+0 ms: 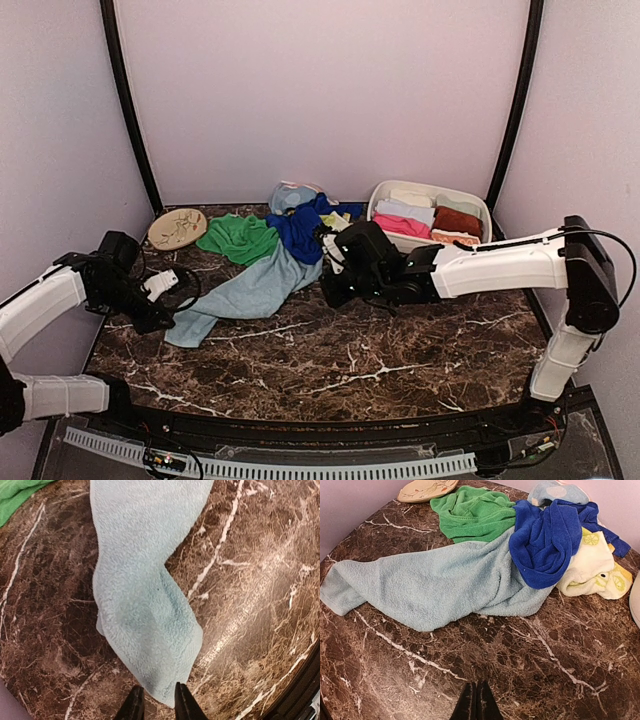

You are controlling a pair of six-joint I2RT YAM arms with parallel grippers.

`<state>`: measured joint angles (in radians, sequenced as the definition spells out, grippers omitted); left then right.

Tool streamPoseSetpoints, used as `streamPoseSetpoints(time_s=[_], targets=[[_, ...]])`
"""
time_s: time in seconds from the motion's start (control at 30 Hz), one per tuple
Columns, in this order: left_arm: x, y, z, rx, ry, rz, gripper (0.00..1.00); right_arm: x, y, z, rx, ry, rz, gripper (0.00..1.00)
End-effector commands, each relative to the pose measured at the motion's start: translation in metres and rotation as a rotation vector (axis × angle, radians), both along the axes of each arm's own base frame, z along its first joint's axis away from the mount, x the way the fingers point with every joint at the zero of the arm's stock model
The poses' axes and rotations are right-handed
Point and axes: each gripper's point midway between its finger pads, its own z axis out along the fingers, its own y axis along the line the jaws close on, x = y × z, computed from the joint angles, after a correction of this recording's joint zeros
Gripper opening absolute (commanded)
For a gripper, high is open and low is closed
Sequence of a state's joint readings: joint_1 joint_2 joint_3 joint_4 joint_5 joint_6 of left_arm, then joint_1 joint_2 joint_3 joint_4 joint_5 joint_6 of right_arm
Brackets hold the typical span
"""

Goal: Roll the towels
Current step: Adjust the towel pile.

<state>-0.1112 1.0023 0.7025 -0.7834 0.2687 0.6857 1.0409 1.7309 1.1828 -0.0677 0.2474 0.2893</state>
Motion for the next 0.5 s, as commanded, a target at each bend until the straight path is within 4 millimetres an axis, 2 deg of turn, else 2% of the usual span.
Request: streamPoseSetpoints(time_s=[0.0,0.23,0.37,0.47], targets=[[-0.01,0.005,-0.022,0.041,0.091,-0.016,0.22,0.002,0.013,0.01,0.037,-0.013,0.013,0.02],[0.004,0.007,-0.027,0.059,0.128,-0.005,0.33,0.001,0.012,0.014,0.043,-0.013,0.015,0.0],[0.006,0.008,-0.027,0.067,0.133,0.003,0.34,-0.002,0.013,0.014,0.05,-0.005,0.024,0.0],[0.003,0.007,-0.025,0.059,0.133,0.0,0.31,-0.002,0.013,0.014,0.048,-0.006,0.026,0.0]])
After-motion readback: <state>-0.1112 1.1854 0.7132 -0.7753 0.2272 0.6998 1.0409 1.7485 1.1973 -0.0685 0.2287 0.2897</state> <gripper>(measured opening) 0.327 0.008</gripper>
